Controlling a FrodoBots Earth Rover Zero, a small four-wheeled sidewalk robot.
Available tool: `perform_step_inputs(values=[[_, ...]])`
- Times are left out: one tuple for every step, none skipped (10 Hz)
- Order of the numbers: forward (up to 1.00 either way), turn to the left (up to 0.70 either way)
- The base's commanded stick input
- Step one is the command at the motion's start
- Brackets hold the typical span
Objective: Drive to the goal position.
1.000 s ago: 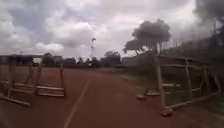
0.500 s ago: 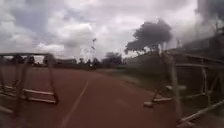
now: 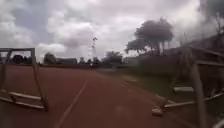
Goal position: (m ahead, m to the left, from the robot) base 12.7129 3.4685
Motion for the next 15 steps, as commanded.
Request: perform_step_inputs(values=[[0.70,0.00],[0.70,0.00],[0.70,0.00],[0.70,0.00],[0.70,0.00],[0.70,0.00],[0.70,0.00],[0.70,0.00],[0.70,0.33],[0.70,0.34],[0.70,0.32],[0.70,0.17],[0.70,0.01],[0.70,0.00],[0.70,0.00]])
